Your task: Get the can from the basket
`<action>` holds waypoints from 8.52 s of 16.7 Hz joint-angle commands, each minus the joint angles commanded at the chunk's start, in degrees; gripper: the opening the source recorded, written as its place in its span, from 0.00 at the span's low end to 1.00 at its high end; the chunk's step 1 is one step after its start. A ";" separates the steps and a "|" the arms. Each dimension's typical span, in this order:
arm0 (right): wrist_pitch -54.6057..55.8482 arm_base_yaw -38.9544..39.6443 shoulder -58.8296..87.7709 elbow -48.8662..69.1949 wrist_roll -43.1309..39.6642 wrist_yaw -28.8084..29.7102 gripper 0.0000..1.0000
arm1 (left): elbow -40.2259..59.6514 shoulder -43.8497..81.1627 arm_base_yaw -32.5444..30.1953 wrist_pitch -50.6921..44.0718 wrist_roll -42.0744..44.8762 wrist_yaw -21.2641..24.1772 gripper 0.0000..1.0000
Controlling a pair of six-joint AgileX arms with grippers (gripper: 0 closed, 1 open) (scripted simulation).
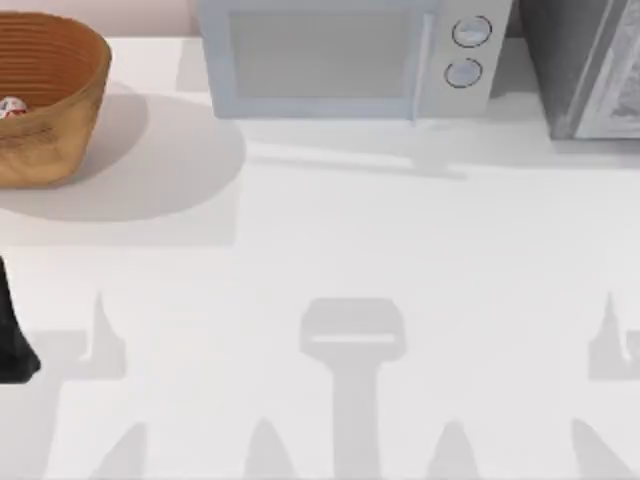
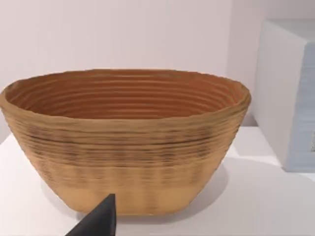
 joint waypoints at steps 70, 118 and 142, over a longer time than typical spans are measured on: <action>0.00 0.00 0.00 0.00 0.00 0.00 1.00 | 131.36 147.77 7.45 -62.47 8.72 5.08 0.00; 0.00 0.00 0.00 0.00 0.00 0.00 1.00 | 1.36 3.56 -0.02 1.74 0.34 1.55 0.00; 0.00 0.00 0.00 0.00 0.00 0.00 1.00 | 52.15 122.94 -5.04 63.71 7.49 73.10 0.00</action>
